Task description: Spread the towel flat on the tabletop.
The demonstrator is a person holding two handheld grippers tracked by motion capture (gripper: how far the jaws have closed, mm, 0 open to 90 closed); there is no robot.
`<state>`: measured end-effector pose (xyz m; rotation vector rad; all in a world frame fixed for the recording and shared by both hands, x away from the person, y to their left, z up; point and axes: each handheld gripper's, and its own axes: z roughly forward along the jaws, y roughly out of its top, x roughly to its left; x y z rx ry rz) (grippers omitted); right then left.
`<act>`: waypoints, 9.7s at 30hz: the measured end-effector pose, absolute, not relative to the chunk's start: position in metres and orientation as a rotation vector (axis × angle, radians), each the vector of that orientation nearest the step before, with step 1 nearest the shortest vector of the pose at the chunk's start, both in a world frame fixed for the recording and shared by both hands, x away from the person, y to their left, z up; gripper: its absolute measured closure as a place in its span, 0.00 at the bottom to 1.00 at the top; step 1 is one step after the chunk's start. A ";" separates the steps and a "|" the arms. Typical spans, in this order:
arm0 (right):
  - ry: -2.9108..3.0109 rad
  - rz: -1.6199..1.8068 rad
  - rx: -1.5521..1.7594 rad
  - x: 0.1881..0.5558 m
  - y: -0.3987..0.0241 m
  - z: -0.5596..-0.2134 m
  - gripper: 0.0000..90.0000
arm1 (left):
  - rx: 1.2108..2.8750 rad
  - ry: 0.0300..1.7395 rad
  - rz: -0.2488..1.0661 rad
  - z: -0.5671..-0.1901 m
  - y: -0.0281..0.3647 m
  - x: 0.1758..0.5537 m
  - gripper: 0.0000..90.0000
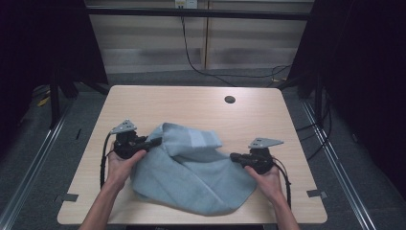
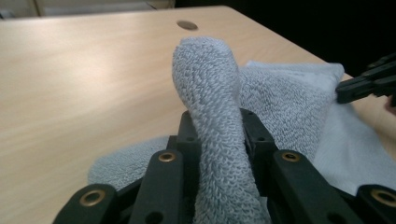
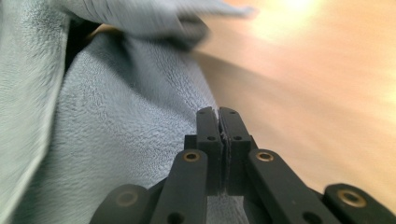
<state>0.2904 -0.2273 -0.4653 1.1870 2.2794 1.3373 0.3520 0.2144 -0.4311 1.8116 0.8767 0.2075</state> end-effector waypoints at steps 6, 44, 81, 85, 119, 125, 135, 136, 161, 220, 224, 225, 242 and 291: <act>2.062 1.372 1.239 0.275 -0.281 -0.427 0.99 | 1.729 0.917 0.283 -0.413 0.254 0.351 0.82; 2.542 1.209 1.192 0.290 -0.210 -0.502 0.92 | 2.005 0.977 0.203 -0.498 0.232 0.350 0.87; 2.450 1.216 1.233 0.329 -0.192 -0.505 0.55 | 2.024 0.960 0.156 -0.483 0.254 0.300 0.84; 2.443 1.177 1.213 0.326 -0.191 -0.505 0.72 | 2.017 0.963 0.127 -0.485 0.257 0.306 0.88; 2.420 1.358 1.138 0.281 -0.207 -0.468 0.69 | 1.782 1.048 0.202 -0.452 0.286 0.306 0.56; 2.553 1.394 1.046 0.317 -0.147 -0.480 0.69 | 1.776 0.975 0.230 -0.440 0.286 0.293 0.64; 2.714 1.284 0.960 0.316 -0.116 -0.499 0.86 | 1.912 1.028 0.161 -0.476 0.282 0.308 0.77; 2.714 1.284 0.960 0.316 -0.116 -0.499 0.86 | 1.913 1.022 0.141 -0.478 0.283 0.310 0.77; 2.321 1.439 1.148 0.208 -0.266 -0.436 0.97 | 1.872 0.915 0.007 -0.471 0.226 0.336 0.58; 2.537 1.391 1.071 0.270 -0.203 -0.445 0.69 | 1.880 0.827 0.007 -0.463 0.249 0.301 0.68; 2.612 1.305 1.104 0.302 -0.189 -0.474 0.69 | 1.891 0.856 -0.019 -0.473 0.232 0.317 0.62; 2.612 1.305 1.104 0.302 -0.189 -0.474 0.69 | 1.912 0.859 -0.025 -0.478 0.227 0.320 0.62; 2.732 1.112 1.086 0.251 -0.195 -0.491 0.69 | 2.139 0.732 -0.090 -0.503 0.194 0.284 0.66; 2.317 0.998 1.253 0.256 -0.236 -0.502 0.78 | 2.240 0.757 0.185 -0.500 0.188 0.335 0.80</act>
